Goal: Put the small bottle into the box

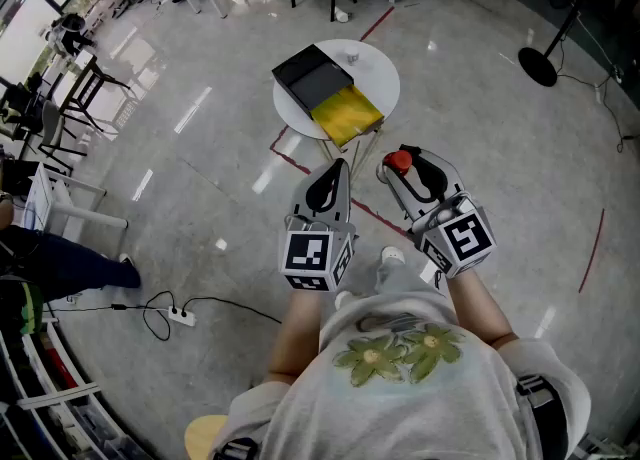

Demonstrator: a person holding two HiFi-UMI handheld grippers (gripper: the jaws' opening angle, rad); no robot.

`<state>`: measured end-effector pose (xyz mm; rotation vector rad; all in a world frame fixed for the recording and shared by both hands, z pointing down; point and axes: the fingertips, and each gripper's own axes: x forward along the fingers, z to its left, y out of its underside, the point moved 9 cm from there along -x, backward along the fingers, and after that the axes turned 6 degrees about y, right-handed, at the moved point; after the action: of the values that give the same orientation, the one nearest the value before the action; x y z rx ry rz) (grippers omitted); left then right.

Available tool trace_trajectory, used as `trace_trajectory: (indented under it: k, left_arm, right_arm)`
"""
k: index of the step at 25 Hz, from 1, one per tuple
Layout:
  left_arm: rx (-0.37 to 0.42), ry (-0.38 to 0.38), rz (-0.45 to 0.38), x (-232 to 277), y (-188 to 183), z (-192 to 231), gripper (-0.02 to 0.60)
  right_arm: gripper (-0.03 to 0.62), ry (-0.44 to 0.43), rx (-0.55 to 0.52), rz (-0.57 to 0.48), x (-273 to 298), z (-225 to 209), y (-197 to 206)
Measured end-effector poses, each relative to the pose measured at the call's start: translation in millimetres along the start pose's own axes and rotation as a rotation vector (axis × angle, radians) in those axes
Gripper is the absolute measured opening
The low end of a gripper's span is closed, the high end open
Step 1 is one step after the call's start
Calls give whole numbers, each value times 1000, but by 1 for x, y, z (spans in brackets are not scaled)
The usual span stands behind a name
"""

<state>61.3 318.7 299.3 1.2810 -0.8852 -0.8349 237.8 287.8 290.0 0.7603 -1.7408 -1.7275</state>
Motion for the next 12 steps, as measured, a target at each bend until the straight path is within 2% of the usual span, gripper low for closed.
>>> trace_trajectory:
  k: [5, 12]
  left_arm:
    - [1, -25, 3, 29, 1, -5, 3]
    - [-8, -105, -11, 64, -1, -17, 3]
  right_arm:
    - [153, -44, 3, -3, 10, -28, 0]
    - [153, -138, 5, 12, 27, -74, 2]
